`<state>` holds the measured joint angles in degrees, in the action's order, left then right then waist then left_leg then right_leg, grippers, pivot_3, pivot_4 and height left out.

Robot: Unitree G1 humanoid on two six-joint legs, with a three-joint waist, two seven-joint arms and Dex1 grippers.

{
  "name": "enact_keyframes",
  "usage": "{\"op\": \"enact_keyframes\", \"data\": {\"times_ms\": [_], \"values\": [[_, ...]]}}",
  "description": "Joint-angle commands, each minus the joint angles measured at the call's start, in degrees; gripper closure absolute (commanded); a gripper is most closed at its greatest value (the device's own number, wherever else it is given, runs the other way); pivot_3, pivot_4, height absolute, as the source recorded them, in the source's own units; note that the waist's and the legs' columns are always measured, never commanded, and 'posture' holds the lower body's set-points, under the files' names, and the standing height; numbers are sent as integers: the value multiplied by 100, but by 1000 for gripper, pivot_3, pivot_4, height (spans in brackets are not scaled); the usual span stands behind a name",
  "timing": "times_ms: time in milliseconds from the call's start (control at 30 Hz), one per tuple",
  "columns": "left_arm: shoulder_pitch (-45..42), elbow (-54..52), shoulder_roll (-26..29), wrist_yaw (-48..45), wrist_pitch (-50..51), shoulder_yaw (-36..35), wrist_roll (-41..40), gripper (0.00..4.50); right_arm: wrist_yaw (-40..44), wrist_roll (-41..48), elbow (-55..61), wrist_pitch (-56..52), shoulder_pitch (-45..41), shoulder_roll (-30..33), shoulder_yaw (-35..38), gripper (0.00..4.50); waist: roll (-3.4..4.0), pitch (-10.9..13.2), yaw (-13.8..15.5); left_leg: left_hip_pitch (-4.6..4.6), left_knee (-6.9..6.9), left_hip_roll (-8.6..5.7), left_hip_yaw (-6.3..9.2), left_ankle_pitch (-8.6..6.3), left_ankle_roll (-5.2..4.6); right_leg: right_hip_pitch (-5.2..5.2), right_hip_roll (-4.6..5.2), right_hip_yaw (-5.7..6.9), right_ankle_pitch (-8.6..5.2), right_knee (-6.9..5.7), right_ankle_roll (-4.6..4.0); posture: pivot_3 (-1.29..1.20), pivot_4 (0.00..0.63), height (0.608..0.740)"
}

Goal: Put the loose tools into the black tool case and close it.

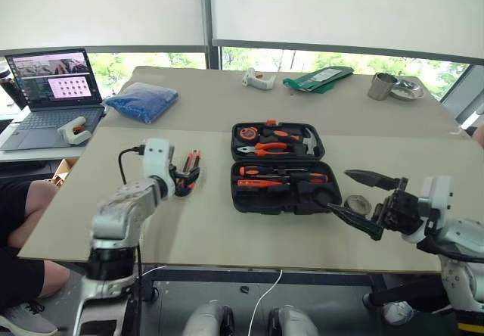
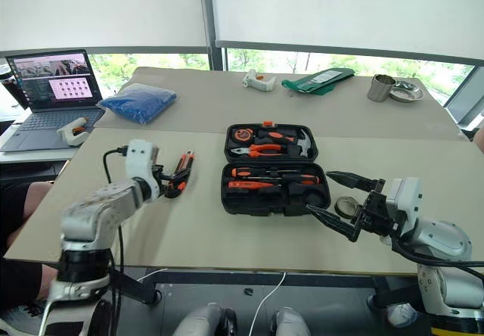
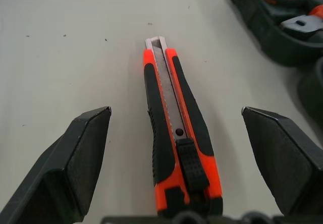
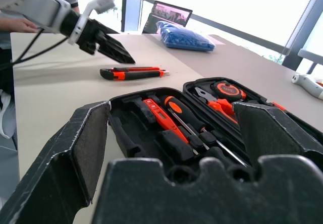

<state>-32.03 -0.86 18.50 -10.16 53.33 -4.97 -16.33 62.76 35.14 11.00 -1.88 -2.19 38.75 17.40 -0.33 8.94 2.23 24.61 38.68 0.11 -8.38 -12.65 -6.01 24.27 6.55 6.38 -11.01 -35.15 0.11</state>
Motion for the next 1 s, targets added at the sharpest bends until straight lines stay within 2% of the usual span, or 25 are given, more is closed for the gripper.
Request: {"op": "enact_keyframes", "data": {"times_ms": [33,133,300,333,433,500,633,733,867,933,1000], "values": [[-416,837,-180,136,-387,256,366,35,-55,106,83,-32,-135,67,164,0,-1,0,0,0,2,0,0,0,0,0,1,0,0,1,0,0,150,740],[-555,1223,-259,187,-533,399,570,770,-86,128,162,-72,-109,81,189,0,-1,0,-8,1,5,2,0,-1,-2,1,5,0,1,3,2,0,150,740],[-231,995,-201,146,-520,362,666,2680,-126,193,338,-179,77,129,318,0,1,0,-4,0,4,5,0,-2,-2,5,14,-1,2,3,1,0,150,740],[-160,938,-179,122,-516,331,663,2886,-124,197,362,-193,118,138,342,0,1,-1,-5,0,4,4,1,-3,-3,4,15,-1,1,3,1,0,150,740],[88,683,-26,-398,-1148,307,524,2896,-110,182,395,-212,238,174,440,0,2,-2,-24,-1,2,3,1,-5,-5,5,19,-2,2,4,0,0,150,740],[166,529,126,-1013,-1934,273,379,2896,-108,170,395,-208,278,211,513,0,2,-1,-36,-1,0,4,0,-5,-5,8,19,-2,1,4,-3,0,150,740],[35,462,1021,-3520,-3121,583,-57,2896,-41,228,425,-267,465,363,768,0,2,1,-21,9,-1,6,0,-1,1,36,20,3,-4,3,-16,0,150,740],[-281,395,1531,-5292,-3420,1193,-254,2896,169,144,284,-175,745,526,979,0,4,0,30,15,-4,2,0,-1,2,44,32,15,-25,6,-49,0,150,740],[-1038,445,1298,-6147,-3302,2080,-80,2896,241,82,193,-142,965,628,1126,0,6,0,95,22,-2,-22,0,-8,-10,32,60,27,-20,18,-32,0,150,740],[-1323,591,963,-6131,-3294,2540,232,2896,234,92,268,-192,1078,640,1175,0,6,0,69,25,9,-25,-1,-17,-26,19,66,29,-29,30,20,0,150,740],[-1611,899,564,-5956,-3142,2938,557,2896,329,0,373,-205,1358,696,1212,0,6,1,60,26,20,-25,-1,-23,-37,1,67,36,-27,29,32,0,150,740]]}}
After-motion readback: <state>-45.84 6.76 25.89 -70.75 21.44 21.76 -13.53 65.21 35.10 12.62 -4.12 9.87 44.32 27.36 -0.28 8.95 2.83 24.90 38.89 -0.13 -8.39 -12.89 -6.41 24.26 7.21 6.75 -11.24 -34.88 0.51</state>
